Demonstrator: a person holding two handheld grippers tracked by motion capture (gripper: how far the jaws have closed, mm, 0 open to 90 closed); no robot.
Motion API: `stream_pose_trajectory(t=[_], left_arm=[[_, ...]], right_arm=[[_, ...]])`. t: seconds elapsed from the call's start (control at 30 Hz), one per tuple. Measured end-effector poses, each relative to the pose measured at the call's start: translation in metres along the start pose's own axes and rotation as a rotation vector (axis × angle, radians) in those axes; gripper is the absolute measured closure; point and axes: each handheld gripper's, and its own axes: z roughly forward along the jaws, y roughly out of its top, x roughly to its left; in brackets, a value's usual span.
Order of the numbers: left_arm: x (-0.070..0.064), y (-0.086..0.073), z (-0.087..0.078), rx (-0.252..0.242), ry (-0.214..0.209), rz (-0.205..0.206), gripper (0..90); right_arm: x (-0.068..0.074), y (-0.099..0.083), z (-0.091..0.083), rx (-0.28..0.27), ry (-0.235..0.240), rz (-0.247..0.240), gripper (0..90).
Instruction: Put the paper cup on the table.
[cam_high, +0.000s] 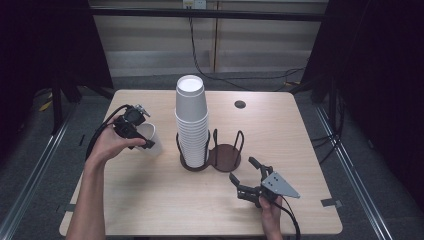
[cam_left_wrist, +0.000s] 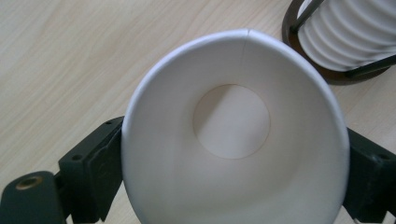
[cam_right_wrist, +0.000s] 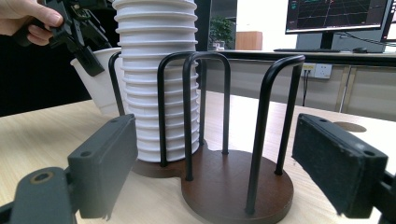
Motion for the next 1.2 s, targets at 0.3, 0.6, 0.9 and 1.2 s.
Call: stream_pose_trajectory(t=[0.3, 0.6, 0.9, 1.2], left_arm=[[-0.001, 0.004, 0.013, 0.07, 0.006, 0.02, 9.4], [0.001, 0.005, 0.021, 0.119, 0.058, 0.019, 8.5], [-0.001, 0.007, 0.028, 0.09, 0.056, 0.021, 7.3], [-0.001, 0.008, 0.033, 0.066, 0.04, 0.01, 6.3]], right_arm=[[0.0, 0.0, 0.0, 0.0, 0.002, 0.0, 13.7], [0.0, 0.0, 0.0, 0.0, 0.001, 0.0, 13.7], [0.0, 0.0, 0.0, 0.001, 0.001, 0.0, 13.7], [0.0, 0.0, 0.0, 0.0, 0.001, 0.0, 13.7]])
